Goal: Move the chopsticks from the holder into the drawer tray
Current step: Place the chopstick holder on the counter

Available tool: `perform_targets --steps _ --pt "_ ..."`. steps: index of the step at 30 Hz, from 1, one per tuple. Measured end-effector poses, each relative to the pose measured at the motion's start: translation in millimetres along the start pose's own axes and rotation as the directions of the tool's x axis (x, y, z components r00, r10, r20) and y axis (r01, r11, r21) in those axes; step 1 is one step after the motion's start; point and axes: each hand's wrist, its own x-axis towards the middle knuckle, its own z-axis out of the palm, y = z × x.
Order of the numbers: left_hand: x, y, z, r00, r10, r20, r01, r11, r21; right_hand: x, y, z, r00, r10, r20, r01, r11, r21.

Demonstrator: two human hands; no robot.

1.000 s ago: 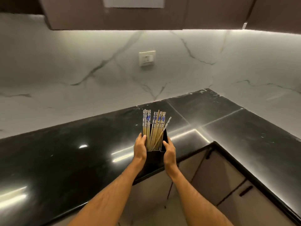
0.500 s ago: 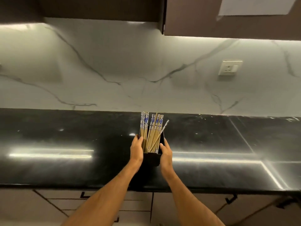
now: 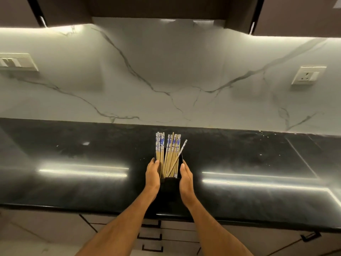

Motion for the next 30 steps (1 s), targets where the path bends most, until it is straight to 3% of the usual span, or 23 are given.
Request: perform_targets --steps 11,30 --pt "59.7 -9.3 -90.3 0.994 -0.086 0.067 0.085 0.996 0.016 19.6 37.2 92.9 0.993 0.077 -0.084 -0.083 0.994 -0.072" --pt "102.0 -10.1 -98.0 0.991 -0.129 0.023 0.130 0.991 -0.029 57.5 53.5 113.5 0.981 0.115 -0.159 -0.126 0.990 -0.061"
